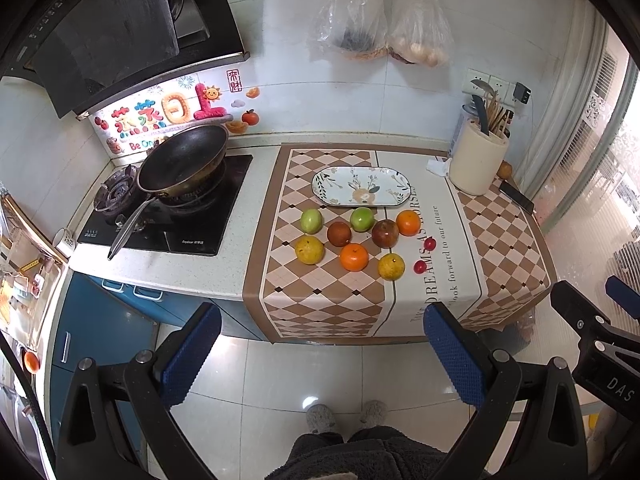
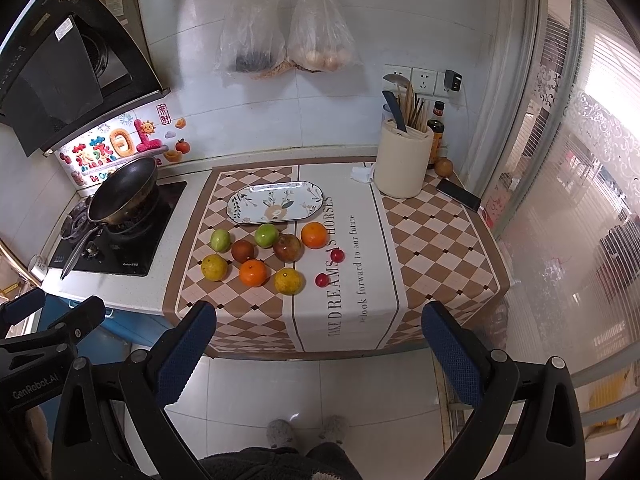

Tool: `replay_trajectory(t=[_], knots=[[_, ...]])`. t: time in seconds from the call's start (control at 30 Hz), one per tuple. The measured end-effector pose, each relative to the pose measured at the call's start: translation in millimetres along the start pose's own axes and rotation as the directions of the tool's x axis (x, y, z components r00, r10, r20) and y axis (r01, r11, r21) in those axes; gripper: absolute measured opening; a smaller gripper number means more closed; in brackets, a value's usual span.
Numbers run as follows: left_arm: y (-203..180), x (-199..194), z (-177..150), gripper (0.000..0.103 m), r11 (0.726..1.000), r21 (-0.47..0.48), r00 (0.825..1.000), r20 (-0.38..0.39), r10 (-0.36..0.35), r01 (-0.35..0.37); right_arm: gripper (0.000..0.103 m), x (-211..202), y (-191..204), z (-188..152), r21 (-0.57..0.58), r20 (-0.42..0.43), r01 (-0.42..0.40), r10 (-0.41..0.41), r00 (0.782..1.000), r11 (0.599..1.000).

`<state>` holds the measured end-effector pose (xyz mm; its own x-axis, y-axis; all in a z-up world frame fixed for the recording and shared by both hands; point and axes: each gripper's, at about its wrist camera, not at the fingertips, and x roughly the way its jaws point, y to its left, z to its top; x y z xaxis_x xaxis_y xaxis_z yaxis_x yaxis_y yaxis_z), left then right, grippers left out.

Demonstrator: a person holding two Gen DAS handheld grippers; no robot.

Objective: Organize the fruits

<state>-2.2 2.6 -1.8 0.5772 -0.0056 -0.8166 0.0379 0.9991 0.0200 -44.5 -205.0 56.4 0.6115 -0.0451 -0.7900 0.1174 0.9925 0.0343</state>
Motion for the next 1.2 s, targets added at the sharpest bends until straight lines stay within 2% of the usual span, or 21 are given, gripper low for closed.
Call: replay_trajectory(t=[1.2], knots=[[0.6, 3.0, 5.6, 0.103, 1.0, -0.005, 1.0, 0.001, -0.004, 0.004, 0.103, 4.2, -6.3, 11.9, 0.006, 0.011, 0.003, -0.003, 1.0, 1.0]])
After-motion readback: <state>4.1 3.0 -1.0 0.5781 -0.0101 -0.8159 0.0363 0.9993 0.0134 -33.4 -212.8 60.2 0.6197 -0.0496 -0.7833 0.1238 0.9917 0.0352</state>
